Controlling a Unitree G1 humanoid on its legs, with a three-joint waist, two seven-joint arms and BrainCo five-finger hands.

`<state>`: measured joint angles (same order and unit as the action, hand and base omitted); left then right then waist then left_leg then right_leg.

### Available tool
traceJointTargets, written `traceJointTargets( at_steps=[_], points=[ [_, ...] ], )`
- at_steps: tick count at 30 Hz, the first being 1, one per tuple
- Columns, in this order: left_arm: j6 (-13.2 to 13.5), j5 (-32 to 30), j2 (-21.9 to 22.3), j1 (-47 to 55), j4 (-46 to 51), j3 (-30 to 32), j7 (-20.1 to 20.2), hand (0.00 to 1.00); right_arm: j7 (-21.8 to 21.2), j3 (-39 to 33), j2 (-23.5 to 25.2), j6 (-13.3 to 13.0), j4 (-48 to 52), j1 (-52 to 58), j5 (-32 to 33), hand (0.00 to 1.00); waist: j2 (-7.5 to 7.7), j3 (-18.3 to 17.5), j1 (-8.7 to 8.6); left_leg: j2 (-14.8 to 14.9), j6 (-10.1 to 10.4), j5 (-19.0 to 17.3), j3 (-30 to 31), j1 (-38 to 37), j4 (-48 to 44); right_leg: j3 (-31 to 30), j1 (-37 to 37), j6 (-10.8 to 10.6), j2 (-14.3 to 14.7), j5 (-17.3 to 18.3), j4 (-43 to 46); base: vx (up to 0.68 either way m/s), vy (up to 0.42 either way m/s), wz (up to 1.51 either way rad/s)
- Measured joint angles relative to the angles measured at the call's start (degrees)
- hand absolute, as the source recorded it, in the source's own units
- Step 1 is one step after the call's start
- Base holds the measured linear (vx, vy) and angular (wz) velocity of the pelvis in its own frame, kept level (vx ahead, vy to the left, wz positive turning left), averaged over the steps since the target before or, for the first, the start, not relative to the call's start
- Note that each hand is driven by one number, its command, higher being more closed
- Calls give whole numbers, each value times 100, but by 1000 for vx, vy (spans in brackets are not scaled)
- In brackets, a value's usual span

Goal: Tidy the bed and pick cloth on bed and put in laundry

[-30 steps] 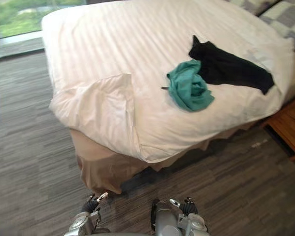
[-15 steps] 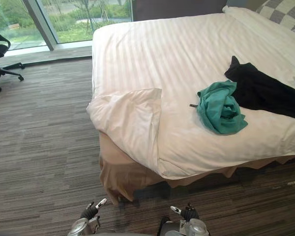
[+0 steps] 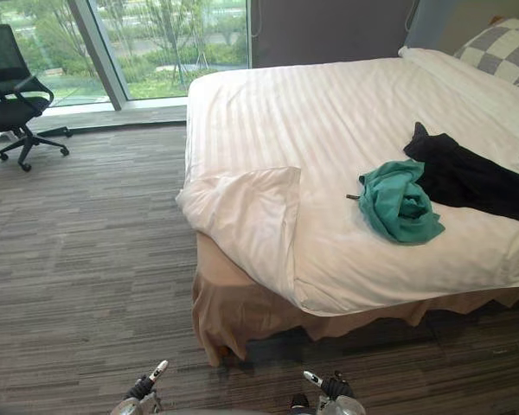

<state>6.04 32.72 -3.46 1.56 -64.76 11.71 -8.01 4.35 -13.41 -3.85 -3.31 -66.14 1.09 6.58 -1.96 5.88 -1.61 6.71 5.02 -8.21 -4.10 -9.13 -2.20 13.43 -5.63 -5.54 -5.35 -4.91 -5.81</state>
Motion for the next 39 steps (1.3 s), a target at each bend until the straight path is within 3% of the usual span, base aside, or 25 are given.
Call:
traceJointTargets(
  at_steps=[2,4,6,8,11,13,16,20,24,27,31,39],
  points=[
    [25,462,4,-5,-4,387,-167,0,55,-3,0,-5,6,12,16,0,46,-16,-32,16,32,-28,5,7,15,0,14,0,14,1,-2,-90,-35,-2],
    [66,1063,-99,-73,-2,1177,-373,0,99,-58,-17,-8,5,89,128,0,96,-32,-53,54,36,-30,8,10,34,-3,24,1,55,3,-3,-21,-16,0],
    [123,1452,-237,-107,146,1366,-609,0,121,-57,-74,1,-2,159,161,0,106,-48,-49,88,55,-19,21,6,80,-7,27,7,85,9,-3,-2,-30,6],
    [393,1974,-215,9,1201,1365,-1030,0,224,-13,-97,7,26,345,166,0,123,-57,0,123,84,-1,58,27,124,1,61,30,125,32,-2,29,-25,5],
    [722,2027,48,434,3336,1417,-1374,0,293,87,-114,60,280,689,158,0,85,-80,107,137,92,83,157,35,210,71,70,52,133,53,31,68,-1,9],
    [746,1762,101,574,4342,1924,-1521,0,313,83,-121,102,419,888,114,0,55,-129,105,135,88,85,164,26,225,115,58,24,142,70,35,126,17,13],
    [744,1272,-214,590,4915,2517,-1744,0,279,218,-143,176,670,1065,107,0,-40,-185,129,121,85,83,143,7,225,178,-6,3,109,82,36,98,42,13],
    [585,333,-866,552,5770,2469,-1735,0,212,344,-132,194,889,1234,108,0,-21,-305,254,132,87,82,136,8,200,206,-88,-45,102,121,36,43,29,18],
    [259,-1216,-1756,313,6101,2173,-1629,0,49,436,-143,164,1126,1214,218,0,34,-410,241,135,85,80,122,2,199,194,-90,-44,104,121,35,-34,4,-2],
    [156,-2025,-2559,-107,5673,1865,-1423,0,-57,385,-142,164,1120,1256,356,0,27,-409,216,138,66,49,15,0,178,95,-49,-40,109,117,32,-97,1,-16],
    [73,-2845,-3574,-879,4280,1170,-1183,0,-176,243,-147,122,1114,1341,389,0,-56,-406,132,142,66,19,-211,21,190,-166,131,34,143,60,3,-94,-7,-32],
    [-81,-4164,-4144,-2541,2725,-679,-754,0,-158,24,-142,-44,995,1555,392,0,-270,-256,-270,130,89,29,-366,72,244,-401,354,44,177,32,32,-1,3,-17]
  ],
)
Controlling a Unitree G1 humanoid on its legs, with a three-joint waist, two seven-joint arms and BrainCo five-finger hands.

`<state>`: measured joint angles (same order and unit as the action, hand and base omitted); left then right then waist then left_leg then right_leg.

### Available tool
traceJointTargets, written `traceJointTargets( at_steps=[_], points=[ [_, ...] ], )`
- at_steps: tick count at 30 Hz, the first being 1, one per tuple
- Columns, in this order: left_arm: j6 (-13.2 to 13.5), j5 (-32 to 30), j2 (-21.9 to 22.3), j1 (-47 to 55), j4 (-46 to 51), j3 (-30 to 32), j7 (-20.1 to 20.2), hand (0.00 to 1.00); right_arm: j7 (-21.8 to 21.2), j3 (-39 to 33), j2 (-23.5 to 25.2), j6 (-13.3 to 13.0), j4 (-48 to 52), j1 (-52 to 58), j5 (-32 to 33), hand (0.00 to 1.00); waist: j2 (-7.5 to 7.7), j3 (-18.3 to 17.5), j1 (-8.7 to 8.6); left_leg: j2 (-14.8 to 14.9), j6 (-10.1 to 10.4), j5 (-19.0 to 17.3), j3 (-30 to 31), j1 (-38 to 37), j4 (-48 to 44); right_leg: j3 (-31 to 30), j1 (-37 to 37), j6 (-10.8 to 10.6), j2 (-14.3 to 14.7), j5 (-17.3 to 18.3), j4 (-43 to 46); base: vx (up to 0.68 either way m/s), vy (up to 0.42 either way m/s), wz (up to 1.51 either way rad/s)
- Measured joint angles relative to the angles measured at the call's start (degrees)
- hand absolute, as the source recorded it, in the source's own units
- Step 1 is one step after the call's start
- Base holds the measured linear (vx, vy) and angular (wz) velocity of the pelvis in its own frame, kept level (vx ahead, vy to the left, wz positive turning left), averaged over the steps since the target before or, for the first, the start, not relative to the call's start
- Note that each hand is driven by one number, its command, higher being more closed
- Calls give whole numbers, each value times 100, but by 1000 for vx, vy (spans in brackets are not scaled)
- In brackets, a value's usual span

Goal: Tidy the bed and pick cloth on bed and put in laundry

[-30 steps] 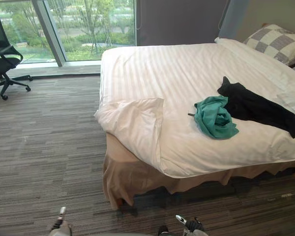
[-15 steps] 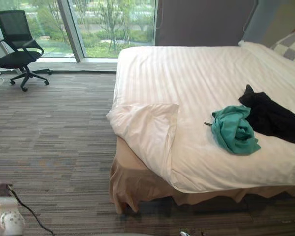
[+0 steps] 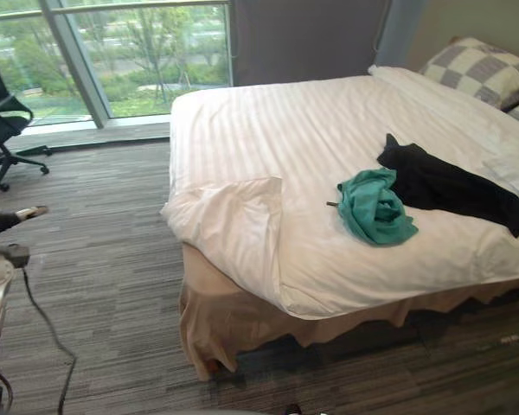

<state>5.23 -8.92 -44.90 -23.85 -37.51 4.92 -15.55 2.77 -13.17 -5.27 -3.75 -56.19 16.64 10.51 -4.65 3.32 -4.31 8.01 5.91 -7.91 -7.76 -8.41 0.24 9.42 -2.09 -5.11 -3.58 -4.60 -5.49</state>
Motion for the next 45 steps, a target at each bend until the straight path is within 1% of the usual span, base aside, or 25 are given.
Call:
traceJointTargets(
  at_steps=[1,2,5,7,10,11,13,17,18,19,22,26,28,30,31,35,37,38,39,40,41,42,45],
  points=[
    [-1,-118,-15,-223,5,-196,26,0,12,-1,2,-38,6,-16,0,0,-19,75,-80,-6,1,6,-18,61,4,-15,73,-19,-2,-12,1,38,13,-8],
    [1,-213,-63,-481,18,-379,26,0,32,-2,8,-53,5,-73,0,0,-31,155,-114,-13,4,33,-48,165,11,-47,202,-41,-2,-42,3,45,12,-13],
    [-2,-426,-80,-1105,53,-683,21,0,126,-2,22,-143,36,-186,5,0,-51,414,-195,-34,21,92,-115,387,33,-92,509,-61,-8,-110,8,46,-1,-13],
    [-48,-534,-76,-1301,238,-784,12,0,213,-1,5,-168,57,-304,11,0,-104,576,-264,-50,32,153,-130,571,13,-148,741,-64,-39,-106,113,52,-2,-7],
    [-106,-728,-71,-1728,685,-1166,-5,0,302,50,36,-200,238,-432,100,0,-84,813,-244,-41,45,192,-174,935,-142,-241,1145,-49,-44,-96,293,25,-20,-11],
    [-107,-809,-69,-1793,758,-1229,-6,0,326,59,58,-214,314,-455,129,0,-69,842,-240,-36,56,199,-239,1021,-177,-266,1256,-37,-44,-88,348,32,-23,-13],
    [-130,-869,-44,-2045,811,-1463,-43,0,408,168,81,-249,571,-504,205,0,-42,1015,-244,-25,60,201,-325,1190,-357,-325,1457,14,-53,-54,536,33,-23,-16],
    [-204,-895,-28,-2362,1149,-1609,-95,0,464,352,77,-304,1064,-509,232,0,-31,1154,-235,-5,60,201,-482,1580,-692,-412,1946,108,-118,45,983,15,-16,-7],
    [-210,-989,-25,-2474,1223,-1613,-105,0,491,373,80,-298,1150,-494,242,0,-16,1244,-218,7,60,201,-572,1632,-786,-429,2012,151,-126,74,1087,37,-17,-5],
    [-213,-998,-25,-2527,1286,-1615,-105,0,516,409,76,-298,1247,-456,239,0,-22,1256,-221,11,60,201,-647,1730,-869,-454,2119,164,-139,83,1172,38,-6,-11],
    [-224,-1038,31,-2744,1378,-1702,-102,0,577,455,75,-297,1484,-334,243,0,-17,1330,-158,27,61,201,-824,1810,-966,-569,2293,202,-162,107,1326,47,13,-15],
    [-217,-1041,220,-3045,1346,-1888,-40,0,642,513,77,-298,1707,-265,268,0,-14,1397,-199,27,62,200,-1025,1921,-1138,-595,2368,204,-229,108,1408,38,48,1],
    [-215,-1026,277,-3085,1252,-1895,30,0,642,516,75,-298,1746,-264,277,0,-21,1424,-207,18,62,199,-1102,1925,-1168,-616,2380,204,-247,108,1431,26,62,-3],
    [-230,-955,425,-3110,1015,-1949,223,0,644,515,69,-295,1757,-269,277,0,-15,1430,-180,9,62,199,-1223,1945,-1177,-667,2444,203,-260,108,1454,22,56,-11],
    [-234,-955,474,-3148,865,-2086,324,0,644,515,62,-295,1758,-288,292,0,-6,1442,-152,2,62,198,-1248,1956,-1178,-699,2480,203,-262,107,1458,20,49,-13],
    [-290,-838,920,-3400,-21,-2294,744,0,632,547,62,-296,1752,-459,413,0,56,1500,-152,11,64,194,-1260,2023,-1297,-711,2491,203,-275,107,1459,22,45,-2],
    [-397,-866,1224,-3654,-646,-2378,935,0,631,559,62,-292,1682,-691,510,0,79,1524,-162,23,48,178,-1267,2172,-1495,-710,2539,202,-306,105,1460,25,48,5],
    [-441,-895,1292,-3717,-805,-2408,957,0,631,582,64,-289,1665,-803,531,0,105,1577,-156,35,51,165,-1292,2202,-1595,-724,2538,201,-314,103,1467,15,33,-3],
    [-499,-1089,1376,-3809,-1024,-2422,1039,100,625,705,68,-290,1664,-989,614,0,138,1656,-159,88,52,128,-1361,2350,-1923,-741,2542,200,-335,99,1474,-1,37,-2],
    [-509,-1123,1456,-3876,-1120,-2422,1056,100,602,801,109,-289,1655,-1162,619,0,162,1735,-154,178,22,4,-1391,2590,-2290,-746,2547,199,-357,97,1482,-18,42,1],
    [-498,-1238,1493,-3891,-1109,-2402,1054,100,578,819,152,-289,1622,-1298,628,0,138,1782,-148,230,-53,-159,-1411,2664,-2220,-728,2578,198,-337,97,1504,-37,61,-5],
    [-477,-1311,1532,-3959,-1087,-2399,1036,100,532,807,196,-292,1581,-1466,632,0,84,1803,-112,319,-111,-30,-1402,2659,-1797,-718,2713,190,-246,103,1593,-58,105,-13],
    [-366,-1305,1535,-4290,-1056,-2380,1016,100,509,826,230,-293,1507,-1746,688,0,152,1863,-43,240,-95,-52,-1403,2758,-1707,-720,2888,110,-297,64,1642,-51,125,8]
  ],
)
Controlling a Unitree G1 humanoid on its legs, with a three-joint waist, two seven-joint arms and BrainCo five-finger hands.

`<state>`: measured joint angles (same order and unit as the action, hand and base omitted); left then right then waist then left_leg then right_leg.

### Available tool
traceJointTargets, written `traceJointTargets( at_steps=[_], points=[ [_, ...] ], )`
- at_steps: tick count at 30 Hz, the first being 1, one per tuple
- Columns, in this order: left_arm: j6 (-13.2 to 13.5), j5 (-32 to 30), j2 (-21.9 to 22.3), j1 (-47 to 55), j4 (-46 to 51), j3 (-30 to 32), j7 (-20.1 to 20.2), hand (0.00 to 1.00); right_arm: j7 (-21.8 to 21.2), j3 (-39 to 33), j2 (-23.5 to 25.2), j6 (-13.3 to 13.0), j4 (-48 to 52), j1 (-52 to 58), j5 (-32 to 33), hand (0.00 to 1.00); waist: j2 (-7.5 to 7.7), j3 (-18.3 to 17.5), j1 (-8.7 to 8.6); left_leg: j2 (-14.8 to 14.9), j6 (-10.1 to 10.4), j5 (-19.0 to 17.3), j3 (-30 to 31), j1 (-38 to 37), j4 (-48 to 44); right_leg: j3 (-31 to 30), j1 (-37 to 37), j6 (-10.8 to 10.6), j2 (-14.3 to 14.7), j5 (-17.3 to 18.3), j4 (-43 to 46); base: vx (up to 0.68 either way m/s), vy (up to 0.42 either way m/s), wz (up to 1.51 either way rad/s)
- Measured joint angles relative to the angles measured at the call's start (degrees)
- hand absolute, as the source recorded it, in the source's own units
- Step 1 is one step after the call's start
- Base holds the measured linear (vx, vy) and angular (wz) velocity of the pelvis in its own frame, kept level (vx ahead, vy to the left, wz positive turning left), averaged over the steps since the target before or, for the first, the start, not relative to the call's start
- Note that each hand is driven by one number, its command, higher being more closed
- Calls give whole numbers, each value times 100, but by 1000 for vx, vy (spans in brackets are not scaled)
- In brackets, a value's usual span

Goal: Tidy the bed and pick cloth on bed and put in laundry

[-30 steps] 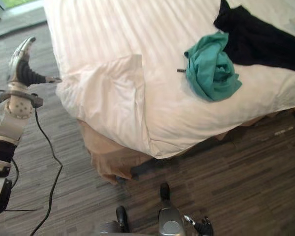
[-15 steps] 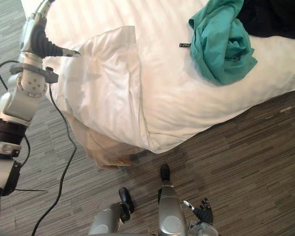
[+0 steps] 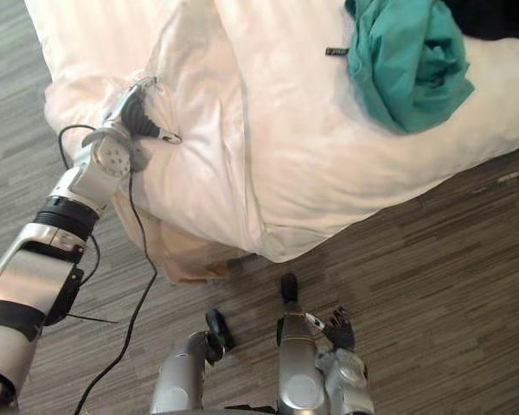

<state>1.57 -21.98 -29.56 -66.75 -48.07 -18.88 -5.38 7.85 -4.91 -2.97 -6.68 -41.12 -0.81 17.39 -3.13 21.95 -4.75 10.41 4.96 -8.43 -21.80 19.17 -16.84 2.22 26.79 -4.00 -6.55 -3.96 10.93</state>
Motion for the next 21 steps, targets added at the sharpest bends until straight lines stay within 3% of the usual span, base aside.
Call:
traceJointTargets(
  at_steps=[6,12,16,21],
  points=[
    [-15,12,73,229,220,-83,12,100,-37,88,0,-56,-58,-19,51,0,3,-2,100,-11,-1,-2,36,-70,-167,20,-151,-9,-49,-9,18,-8,26,1],
    [22,455,-59,1572,1718,-596,165,100,-119,58,-38,1,-95,199,44,0,9,-38,124,-25,-1,-2,114,-736,-203,199,-938,-45,-110,233,43,32,13,11],
    [176,971,-96,2924,2494,-558,310,100,-254,-186,-54,112,-398,349,-91,0,-72,-423,164,-120,-1,-1,316,-1179,108,400,-1350,-61,-152,477,78,78,-2,25],
    [262,1021,-42,4545,2764,-49,462,100,-375,-394,-252,311,-1184,484,-353,0,-126,-981,64,-205,1,0,571,-1698,230,500,-2123,-83,-176,462,-418,96,18,7]
  ],
)
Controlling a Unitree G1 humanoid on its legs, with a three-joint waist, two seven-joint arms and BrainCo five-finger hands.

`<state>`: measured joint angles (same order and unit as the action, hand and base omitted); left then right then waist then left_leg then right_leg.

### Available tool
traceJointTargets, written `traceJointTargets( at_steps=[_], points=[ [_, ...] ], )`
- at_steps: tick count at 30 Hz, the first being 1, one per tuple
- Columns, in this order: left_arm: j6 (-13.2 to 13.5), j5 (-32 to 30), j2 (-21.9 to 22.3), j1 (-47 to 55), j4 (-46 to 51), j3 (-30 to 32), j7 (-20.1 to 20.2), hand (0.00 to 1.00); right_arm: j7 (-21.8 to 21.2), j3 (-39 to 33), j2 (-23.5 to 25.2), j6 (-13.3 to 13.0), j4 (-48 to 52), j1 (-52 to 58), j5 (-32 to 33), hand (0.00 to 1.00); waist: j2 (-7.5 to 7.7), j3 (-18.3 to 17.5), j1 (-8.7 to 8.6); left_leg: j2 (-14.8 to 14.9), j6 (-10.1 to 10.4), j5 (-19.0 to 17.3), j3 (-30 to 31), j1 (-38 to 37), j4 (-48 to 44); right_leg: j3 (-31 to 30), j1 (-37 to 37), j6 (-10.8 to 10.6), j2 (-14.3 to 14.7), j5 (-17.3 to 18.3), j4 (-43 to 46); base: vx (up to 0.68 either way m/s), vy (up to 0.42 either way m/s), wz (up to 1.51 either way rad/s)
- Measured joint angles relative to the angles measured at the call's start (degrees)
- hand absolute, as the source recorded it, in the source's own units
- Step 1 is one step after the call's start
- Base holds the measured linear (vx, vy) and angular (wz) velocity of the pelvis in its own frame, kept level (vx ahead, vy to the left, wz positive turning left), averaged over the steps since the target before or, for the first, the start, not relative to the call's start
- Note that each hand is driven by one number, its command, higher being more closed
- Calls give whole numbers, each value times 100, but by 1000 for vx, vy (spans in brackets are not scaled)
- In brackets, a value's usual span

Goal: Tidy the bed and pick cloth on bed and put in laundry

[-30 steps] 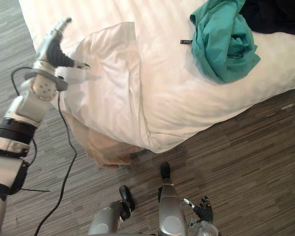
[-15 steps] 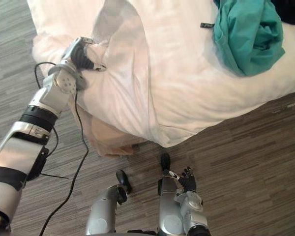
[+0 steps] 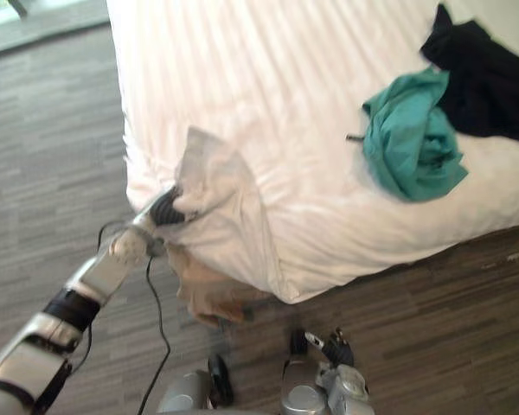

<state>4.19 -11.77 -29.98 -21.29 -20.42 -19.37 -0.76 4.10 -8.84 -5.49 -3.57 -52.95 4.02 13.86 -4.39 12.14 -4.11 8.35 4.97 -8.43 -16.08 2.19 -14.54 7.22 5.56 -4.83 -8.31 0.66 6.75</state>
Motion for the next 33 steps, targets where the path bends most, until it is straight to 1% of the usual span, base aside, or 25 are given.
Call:
traceJointTargets(
  at_steps=[1,2,3,4,5,6,7,8,9,10,12,14,16,19,20,22,23,24,28,30,31,33],
  points=[
    [18,0,2,254,41,111,41,100,-8,-3,-40,27,-62,22,-61,0,6,-92,-4,-28,0,0,60,-32,-52,3,-110,-28,-24,-18,-96,136,22,9],
    [25,-1,3,582,104,235,51,100,-24,-3,-57,39,-133,38,-156,0,49,-154,-20,-60,2,-8,142,1,-329,34,-283,-53,-101,-44,-189,118,53,12],
    [60,0,32,788,115,309,58,100,-51,3,-31,63,-222,27,-203,0,144,-130,-4,-131,19,-138,244,96,-545,74,-437,-58,-211,-50,-239,76,71,14],
    [123,11,94,1088,144,387,67,100,-66,-11,-80,91,-344,31,-289,0,78,-263,-5,-253,-18,-76,446,-56,214,128,-491,-72,-225,-58,-263,46,80,14],
    [144,69,115,1270,196,407,77,0,-82,-17,-152,91,-404,30,-344,0,-12,-320,-23,-235,10,176,526,-156,686,166,-526,-80,-166,-57,-286,58,87,15],
    [147,136,187,1509,233,507,77,0,-118,-47,-199,105,-488,11,-402,0,4,-403,-3,-249,17,161,590,-231,836,181,-546,-136,-151,-58,-363,75,82,16],
    [146,173,215,1647,241,572,75,0,-150,-51,-149,114,-493,10,-408,0,70,-430,42,-286,16,161,594,-214,839,196,-548,-188,-184,-94,-392,68,101,16],
    [145,193,223,1859,240,650,74,0,-171,-54,-69,136,-527,5,-411,0,174,-474,69,-305,16,160,626,-215,835,217,-571,-195,-200,-115,-400,31,69,15],
    [145,203,226,2014,240,703,73,0,-175,-62,-18,139,-556,7,-412,0,239,-513,65,-315,16,160,668,-227,824,232,-613,-195,-204,-116,-406,48,49,18],
    [144,208,257,2240,238,783,70,0,-186,-71,33,140,-614,13,-491,0,336,-570,67,-315,16,161,726,-281,812,288,-696,-194,-201,-115,-402,52,5,19],
    [151,212,403,2485,190,925,71,0,-230,-75,15,147,-699,25,-642,0,400,-611,113,-314,16,160,749,-385,803,315,-856,-193,-191,-115,-408,51,-5,17],
    [176,216,680,2618,-56,1157,71,0,-275,-70,-21,159,-704,44,-834,0,406,-618,165,-332,15,160,833,-476,770,387,-1010,-184,-184,-109,-425,34,-16,14],
    [181,225,915,2643,-428,1457,77,0,-317,-4,-47,195,-701,48,-869,0,396,-623,173,-334,15,160,966,-501,747,575,-1121,-112,-180,-60,-427,13,-55,28],
    [155,291,1202,2690,-990,1931,37,0,-382,75,-60,194,-651,97,-872,0,411,-642,204,-337,15,160,1211,-496,745,885,-1286,-132,-175,49,-402,1,-69,44],
    [159,343,1250,2700,-1103,2002,35,0,-386,88,-60,195,-651,98,-872,0,418,-647,212,-337,15,160,1249,-494,746,945,-1316,-125,-175,76,-387,-5,-76,49],
    [145,364,1450,2737,-1527,2246,-5,0,-392,150,-58,191,-629,104,-871,0,447,-703,271,-337,15,160,1374,-496,746,1107,-1418,-129,-171,147,-351,-1,-50,40],
    [123,360,1489,2759,-1671,2309,-28,0,-392,174,-58,190,-614,114,-870,0,460,-732,316,-337,15,160,1372,-497,748,1119,-1416,-149,-179,182,-322,7,-52,23],
    [99,336,1583,2835,-1978,2522,-107,0,-394,244,-56,187,-523,165,-869,0,493,-771,382,-339,15,160,1385,-503,748,1138,-1417,-147,-196,249,-268,10,-58,16],
    [11,309,1738,3308,-2739,3080,-207,0,-397,256,-19,121,-390,323,-854,0,579,-857,424,-338,15,160,1476,-499,749,1260,-1474,-171,-189,347,-201,8,-41,18],
    [-29,306,1865,3470,-3021,3278,-210,0,-398,255,-19,80,-390,395,-854,0,585,-869,493,-310,16,160,1491,-511,747,1262,-1489,-171,-181,347,-196,-8,-36,7],
    [-90,300,1957,3604,-3100,3373,-206,0,-406,255,-19,69,-390,420,-853,0,580,-878,520,-295,16,161,1487,-515,748,1262,-1484,-171,-179,347,-190,-28,-29,3],
    [-134,170,2133,3753,-3338,3547,-198,0,-412,255,-13,67,-389,435,-853,0,546,-899,520,-287,16,161,1469,-521,751,1254,-1456,-171,-179,346,-171,-63,-13,-3]
  ],
)
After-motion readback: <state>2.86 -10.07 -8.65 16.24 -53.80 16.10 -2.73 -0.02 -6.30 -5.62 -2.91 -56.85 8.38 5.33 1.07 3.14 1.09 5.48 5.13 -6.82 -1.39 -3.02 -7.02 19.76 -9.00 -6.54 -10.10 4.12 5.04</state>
